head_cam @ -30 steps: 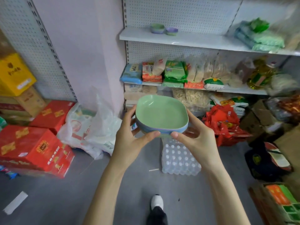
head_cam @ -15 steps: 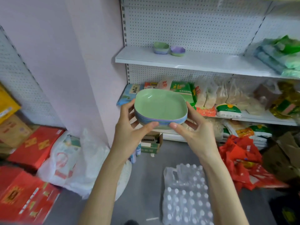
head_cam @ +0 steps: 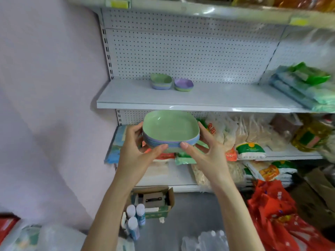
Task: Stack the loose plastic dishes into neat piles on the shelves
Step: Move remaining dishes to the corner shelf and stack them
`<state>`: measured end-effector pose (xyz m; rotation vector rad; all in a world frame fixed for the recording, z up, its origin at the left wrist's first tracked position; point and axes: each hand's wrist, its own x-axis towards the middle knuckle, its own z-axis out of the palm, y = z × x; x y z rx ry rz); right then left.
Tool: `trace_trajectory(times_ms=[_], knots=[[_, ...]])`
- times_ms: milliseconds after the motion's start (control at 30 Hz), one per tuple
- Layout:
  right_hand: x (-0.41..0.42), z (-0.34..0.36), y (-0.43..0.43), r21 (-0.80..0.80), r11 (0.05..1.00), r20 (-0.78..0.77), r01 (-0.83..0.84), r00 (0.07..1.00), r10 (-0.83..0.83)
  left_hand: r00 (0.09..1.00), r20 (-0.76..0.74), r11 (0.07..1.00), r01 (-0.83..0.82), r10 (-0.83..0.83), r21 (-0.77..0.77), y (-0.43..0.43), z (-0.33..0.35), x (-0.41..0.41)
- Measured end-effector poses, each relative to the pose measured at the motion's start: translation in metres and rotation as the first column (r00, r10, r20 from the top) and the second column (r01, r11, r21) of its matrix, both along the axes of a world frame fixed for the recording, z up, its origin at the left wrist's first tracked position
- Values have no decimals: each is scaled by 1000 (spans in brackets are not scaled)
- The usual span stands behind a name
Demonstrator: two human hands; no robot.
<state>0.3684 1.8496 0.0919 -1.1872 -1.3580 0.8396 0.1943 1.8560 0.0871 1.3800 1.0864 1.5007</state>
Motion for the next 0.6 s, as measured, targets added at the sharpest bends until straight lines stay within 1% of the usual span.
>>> trace_trajectory(times_ms=[133,233,367,467,600], knots=[[-18,9,74,24,998,-7,54,999,-54,1000,-12,999,22,-22,24,85,8,-12],[-17,8,118,13,997,-21,72,997,-72,999,-24,999,32,-32,12,130,8,-12],[-7,12,180,-1,994,2,108,994,-108,999,12,999,51,-51,-10,189,9,-4],[6,15,233,-3,998,37,61,997,-61,999,7,999,48,-48,-9,237,13,3],[30,12,310,4,1000,10,0,1000,0,997,-77,1000,25,-26,-17,309,13,21]])
